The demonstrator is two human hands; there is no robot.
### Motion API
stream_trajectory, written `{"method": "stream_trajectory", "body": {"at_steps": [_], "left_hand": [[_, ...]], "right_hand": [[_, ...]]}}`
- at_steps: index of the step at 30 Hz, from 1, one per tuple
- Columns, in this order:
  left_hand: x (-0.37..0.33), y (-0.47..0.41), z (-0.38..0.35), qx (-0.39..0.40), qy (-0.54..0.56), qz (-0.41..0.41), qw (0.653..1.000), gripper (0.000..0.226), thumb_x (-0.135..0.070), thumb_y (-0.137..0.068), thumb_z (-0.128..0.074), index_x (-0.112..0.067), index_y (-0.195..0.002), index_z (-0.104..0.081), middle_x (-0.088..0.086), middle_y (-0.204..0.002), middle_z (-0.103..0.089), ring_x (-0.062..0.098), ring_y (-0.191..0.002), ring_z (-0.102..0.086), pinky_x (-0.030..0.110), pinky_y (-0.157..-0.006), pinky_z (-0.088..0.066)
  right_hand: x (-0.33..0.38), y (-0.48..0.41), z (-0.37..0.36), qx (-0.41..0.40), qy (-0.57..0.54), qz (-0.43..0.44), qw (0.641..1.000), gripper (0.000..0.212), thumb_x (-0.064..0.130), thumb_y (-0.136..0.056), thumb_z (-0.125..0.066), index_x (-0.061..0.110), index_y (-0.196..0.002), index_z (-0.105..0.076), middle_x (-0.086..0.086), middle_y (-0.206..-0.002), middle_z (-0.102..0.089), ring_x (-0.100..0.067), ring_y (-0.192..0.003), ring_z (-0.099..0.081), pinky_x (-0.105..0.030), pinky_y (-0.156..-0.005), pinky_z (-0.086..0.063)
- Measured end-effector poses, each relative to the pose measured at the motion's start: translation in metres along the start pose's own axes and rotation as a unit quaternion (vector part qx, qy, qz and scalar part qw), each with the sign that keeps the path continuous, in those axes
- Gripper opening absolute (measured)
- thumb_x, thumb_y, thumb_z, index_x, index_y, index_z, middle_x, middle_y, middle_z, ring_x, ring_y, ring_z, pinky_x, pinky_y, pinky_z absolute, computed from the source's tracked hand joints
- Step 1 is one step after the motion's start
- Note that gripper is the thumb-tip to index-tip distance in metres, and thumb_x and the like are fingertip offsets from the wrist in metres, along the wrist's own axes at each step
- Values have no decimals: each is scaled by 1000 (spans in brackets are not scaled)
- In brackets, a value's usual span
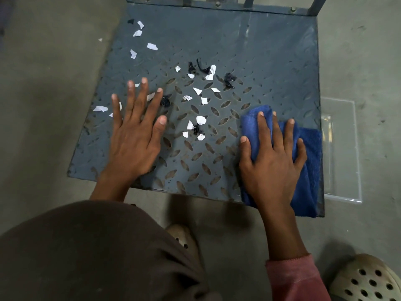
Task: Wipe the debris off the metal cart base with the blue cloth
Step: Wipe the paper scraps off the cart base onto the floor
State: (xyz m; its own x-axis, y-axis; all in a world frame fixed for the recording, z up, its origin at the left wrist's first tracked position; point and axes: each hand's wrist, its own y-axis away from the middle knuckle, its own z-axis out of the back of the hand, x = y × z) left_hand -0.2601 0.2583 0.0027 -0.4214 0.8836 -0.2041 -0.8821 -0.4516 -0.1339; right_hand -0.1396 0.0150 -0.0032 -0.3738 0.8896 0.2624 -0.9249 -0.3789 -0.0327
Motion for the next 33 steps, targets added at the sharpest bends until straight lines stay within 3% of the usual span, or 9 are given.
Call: {"method": "stream_trajectory", "body": {"at_steps": [3,11,21,29,33], "left_hand": [[9,19,-3,14,38,14,999,62,-42,-112,-16,-17,-168,-10,6,-176,6,27,-162,14,55,-130,7],[7,24,-12,55,-2,22,998,69,-51,-111,-14,-14,-168,-5,3,-176,4,17,-162,14,49,-132,2],[-30,17,-24,31,-18,-8,999,69,-48,-112,-19,-8,-167,-11,7,-176,-2,22,-163,8,48,-132,2],[-30,17,-26,13,4,-7,1000,68,-46,-111,-26,-6,-166,-18,9,-176,-10,23,-163,1,51,-132,-5],[-30,17,-25,14,9,-6,1000,68,-45,-111,-28,-7,-166,-18,8,-176,-11,22,-163,0,51,-132,-7]], "right_hand": [[0,0,0,2,-3,-3,1000,64,59,-104,-24,34,-161,-14,3,-170,-15,-22,-158,0,-50,-126,-3],[8,-10,-4,1,-1,-5,1000,64,57,-105,-25,32,-162,-11,3,-171,-11,-23,-158,1,-51,-126,-3],[18,-86,-14,-4,-8,-29,1000,63,53,-105,-21,30,-163,-8,3,-171,-7,-25,-158,1,-52,-127,-3],[46,46,-9,55,-1,22,998,64,54,-108,-20,30,-163,1,3,-171,3,-21,-157,11,-49,-128,-2],[40,31,-12,57,5,26,998,63,54,-108,-22,32,-163,-1,4,-171,-1,-21,-158,8,-49,-127,-2]]}}
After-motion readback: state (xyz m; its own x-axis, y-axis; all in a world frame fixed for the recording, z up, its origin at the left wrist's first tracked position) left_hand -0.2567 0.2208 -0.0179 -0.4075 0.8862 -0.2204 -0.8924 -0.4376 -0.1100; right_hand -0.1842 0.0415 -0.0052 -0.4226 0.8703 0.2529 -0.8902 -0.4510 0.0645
